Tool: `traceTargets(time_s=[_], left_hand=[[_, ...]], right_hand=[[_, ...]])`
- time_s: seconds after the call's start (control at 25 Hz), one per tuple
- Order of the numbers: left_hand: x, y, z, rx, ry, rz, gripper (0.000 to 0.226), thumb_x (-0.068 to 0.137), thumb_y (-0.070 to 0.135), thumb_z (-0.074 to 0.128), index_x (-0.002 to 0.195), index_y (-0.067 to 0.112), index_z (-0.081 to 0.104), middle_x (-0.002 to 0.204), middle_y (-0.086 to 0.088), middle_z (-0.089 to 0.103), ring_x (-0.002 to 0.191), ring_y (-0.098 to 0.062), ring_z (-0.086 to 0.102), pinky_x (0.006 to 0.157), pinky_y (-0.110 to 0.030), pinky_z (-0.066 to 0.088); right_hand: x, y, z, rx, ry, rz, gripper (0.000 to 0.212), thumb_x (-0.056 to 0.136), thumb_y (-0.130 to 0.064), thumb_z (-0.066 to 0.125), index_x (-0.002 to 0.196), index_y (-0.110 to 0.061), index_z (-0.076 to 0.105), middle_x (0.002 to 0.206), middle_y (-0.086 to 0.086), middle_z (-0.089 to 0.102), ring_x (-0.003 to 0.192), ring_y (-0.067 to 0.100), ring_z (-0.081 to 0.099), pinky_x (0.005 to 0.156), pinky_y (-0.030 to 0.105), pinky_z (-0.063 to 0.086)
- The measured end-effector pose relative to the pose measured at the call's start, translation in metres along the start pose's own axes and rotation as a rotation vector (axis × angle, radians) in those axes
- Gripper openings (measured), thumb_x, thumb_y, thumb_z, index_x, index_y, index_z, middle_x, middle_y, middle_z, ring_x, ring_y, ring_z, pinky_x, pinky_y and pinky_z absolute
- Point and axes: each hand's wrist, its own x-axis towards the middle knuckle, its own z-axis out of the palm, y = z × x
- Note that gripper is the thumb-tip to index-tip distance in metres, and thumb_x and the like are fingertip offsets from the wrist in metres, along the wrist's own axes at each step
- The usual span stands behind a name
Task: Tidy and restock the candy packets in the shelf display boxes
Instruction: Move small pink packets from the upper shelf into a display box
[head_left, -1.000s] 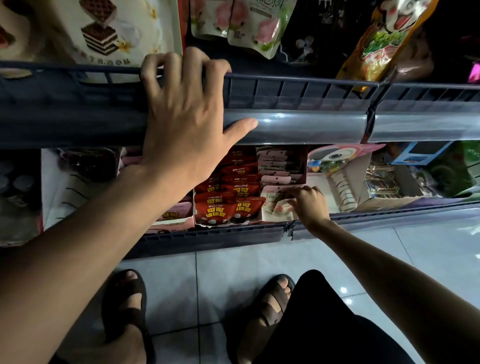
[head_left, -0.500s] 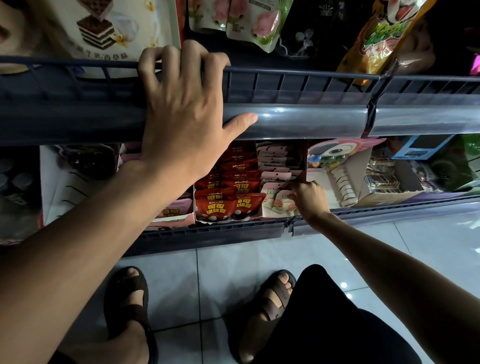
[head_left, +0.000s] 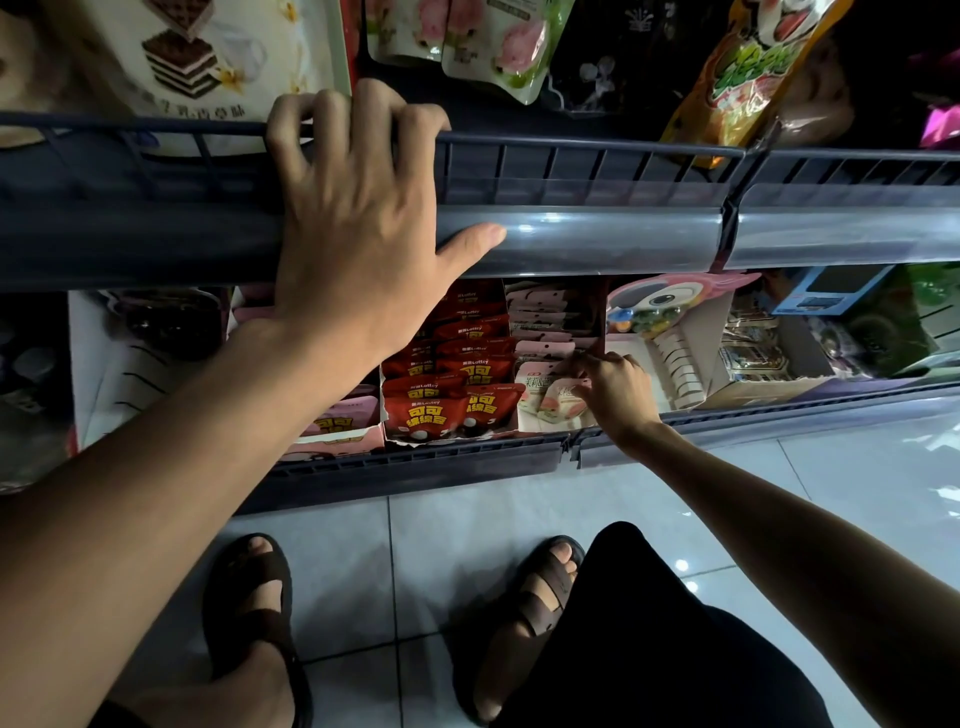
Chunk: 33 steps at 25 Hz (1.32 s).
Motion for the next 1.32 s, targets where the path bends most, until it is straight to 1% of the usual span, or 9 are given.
traceTargets(time_s=[0.24,0.44,0.56,0.68,0.88,1.0,1.08,1.16,1.32], left_hand=[[0.000,0.000,-0.002,-0.025,-0.010,0.000,0.076,0.087,0.073,0.037,0.124,0.006,0.041,0.119,-0.020,0.047,0.112,-0.037,0.044,0.105,-0.053,0.024],[0.000,0.000,-0.006,-0.037,-0.017,0.006,0.075,0.087,0.071,0.040,0.123,0.005,0.041,0.117,-0.021,0.047,0.108,-0.038,0.043,0.103,-0.054,0.024],[0.000,0.001,-0.010,-0.050,-0.023,0.003,0.074,0.087,0.069,0.043,0.122,0.004,0.042,0.114,-0.021,0.047,0.105,-0.038,0.044,0.102,-0.054,0.025],[-0.001,0.001,-0.014,-0.074,-0.038,0.012,0.070,0.087,0.065,0.047,0.122,0.004,0.045,0.111,-0.020,0.049,0.103,-0.037,0.045,0.100,-0.053,0.026],[0.000,-0.004,-0.022,-0.105,-0.054,0.044,0.061,0.085,0.055,0.056,0.123,0.008,0.048,0.109,-0.015,0.051,0.102,-0.034,0.047,0.095,-0.050,0.029],[-0.001,-0.006,-0.021,-0.094,-0.053,0.059,0.060,0.085,0.054,0.059,0.124,0.008,0.049,0.108,-0.013,0.052,0.101,-0.033,0.049,0.095,-0.048,0.029],[0.000,-0.008,-0.021,-0.100,-0.046,0.068,0.060,0.085,0.053,0.058,0.123,0.008,0.050,0.108,-0.013,0.053,0.100,-0.033,0.050,0.095,-0.048,0.028],[-0.001,-0.009,-0.021,-0.100,-0.048,0.070,0.059,0.087,0.055,0.054,0.124,0.010,0.049,0.110,-0.011,0.053,0.101,-0.032,0.050,0.096,-0.047,0.027],[0.000,-0.009,-0.019,-0.099,-0.045,0.073,0.057,0.089,0.055,0.048,0.125,0.012,0.048,0.110,-0.009,0.052,0.102,-0.029,0.049,0.098,-0.045,0.026]], right_hand=[[-0.011,0.005,-0.026,-0.025,-0.026,0.029,0.034,0.075,-0.021,0.080,0.106,-0.020,0.066,0.105,0.006,0.071,0.094,0.026,0.062,0.079,0.033,0.050],[-0.023,-0.001,-0.060,0.018,-0.051,0.012,0.038,0.079,-0.023,0.076,0.114,-0.019,0.062,0.120,0.005,0.063,0.110,0.023,0.057,0.084,0.035,0.052],[-0.034,-0.016,-0.110,0.067,0.046,-0.087,0.024,0.086,-0.024,0.069,0.109,-0.020,0.066,0.113,0.001,0.065,0.099,0.016,0.062,0.074,0.025,0.050],[-0.040,-0.044,-0.188,0.141,0.180,-0.197,0.012,0.092,-0.020,0.062,0.102,-0.017,0.067,0.098,0.000,0.069,0.080,0.014,0.065,0.064,0.025,0.052],[0.002,-0.089,-0.290,0.228,0.353,-0.299,0.016,0.088,-0.010,0.065,0.104,-0.012,0.067,0.098,0.002,0.068,0.085,0.011,0.062,0.075,0.023,0.052],[0.070,-0.122,-0.312,0.218,0.292,-0.219,0.041,0.080,-0.021,0.075,0.118,-0.012,0.062,0.115,0.006,0.064,0.102,0.019,0.061,0.086,0.026,0.048],[0.121,-0.142,-0.310,0.178,0.135,-0.119,0.073,0.074,-0.034,0.081,0.136,-0.012,0.048,0.134,0.010,0.051,0.122,0.026,0.048,0.099,0.030,0.039],[0.159,-0.153,-0.301,0.107,0.047,-0.045,0.098,0.067,-0.042,0.084,0.145,-0.014,0.032,0.145,0.012,0.038,0.132,0.031,0.034,0.108,0.036,0.031],[0.184,-0.150,-0.284,-0.082,0.046,0.044,0.106,0.065,-0.045,0.083,0.147,-0.015,0.023,0.144,0.018,0.030,0.132,0.037,0.029,0.109,0.042,0.029]])
